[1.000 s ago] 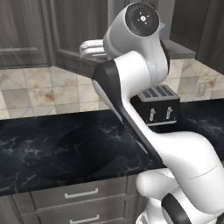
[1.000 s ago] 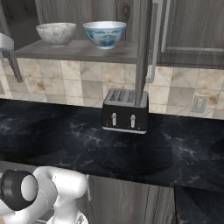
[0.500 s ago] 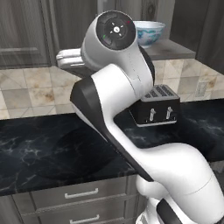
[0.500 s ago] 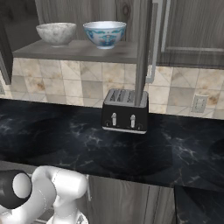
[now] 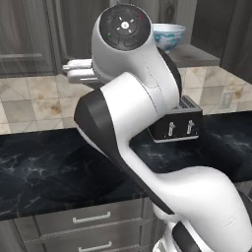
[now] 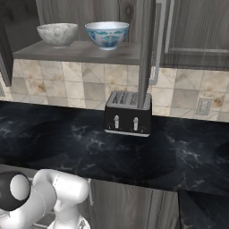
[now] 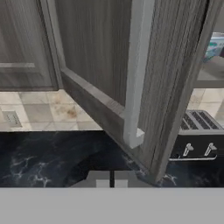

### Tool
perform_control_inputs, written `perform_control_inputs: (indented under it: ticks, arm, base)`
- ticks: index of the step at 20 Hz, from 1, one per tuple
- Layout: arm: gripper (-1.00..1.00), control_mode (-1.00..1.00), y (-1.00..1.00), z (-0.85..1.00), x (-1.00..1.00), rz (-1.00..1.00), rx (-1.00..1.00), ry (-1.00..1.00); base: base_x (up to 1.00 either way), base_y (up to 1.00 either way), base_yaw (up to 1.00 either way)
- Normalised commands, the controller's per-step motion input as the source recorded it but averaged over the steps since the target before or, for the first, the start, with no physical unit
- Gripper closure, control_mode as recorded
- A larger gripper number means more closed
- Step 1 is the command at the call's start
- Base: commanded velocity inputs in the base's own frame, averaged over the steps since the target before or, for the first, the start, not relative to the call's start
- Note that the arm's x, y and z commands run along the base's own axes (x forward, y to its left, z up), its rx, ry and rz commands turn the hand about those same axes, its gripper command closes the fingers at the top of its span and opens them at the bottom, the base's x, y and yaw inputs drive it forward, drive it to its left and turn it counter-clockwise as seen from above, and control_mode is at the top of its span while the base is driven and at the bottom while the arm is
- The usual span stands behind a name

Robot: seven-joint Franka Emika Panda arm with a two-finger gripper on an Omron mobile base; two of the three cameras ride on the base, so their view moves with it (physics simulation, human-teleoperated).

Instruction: Move the bowls from the cabinet to the plates on the dining table.

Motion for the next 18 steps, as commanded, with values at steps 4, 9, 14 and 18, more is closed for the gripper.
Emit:
perform_control_inputs:
  ticks: [4, 9, 14, 18]
  arm:
    - [-1.0, -1.0, -0.09, 0.0, -1.0, -0.06, 0.0, 0.0]
    - [-1.0, -1.0, -0.85, 0.0, -0.76, -0.02, 0.0, 0.0]
    - [-1.0, -1.0, -1.0, -0.01, -0.6, 0.0, 0.0, 0.0]
    - [-1.0, -1.0, -1.0, -0.12, -0.09, 0.0, 0.0, 0.0]
  base:
    - [0.0, 0.0, 0.0]
    - [0.0, 0.0, 0.0]
    - [0.0, 0.0, 0.0]
    - [0.0, 0.0, 0.0]
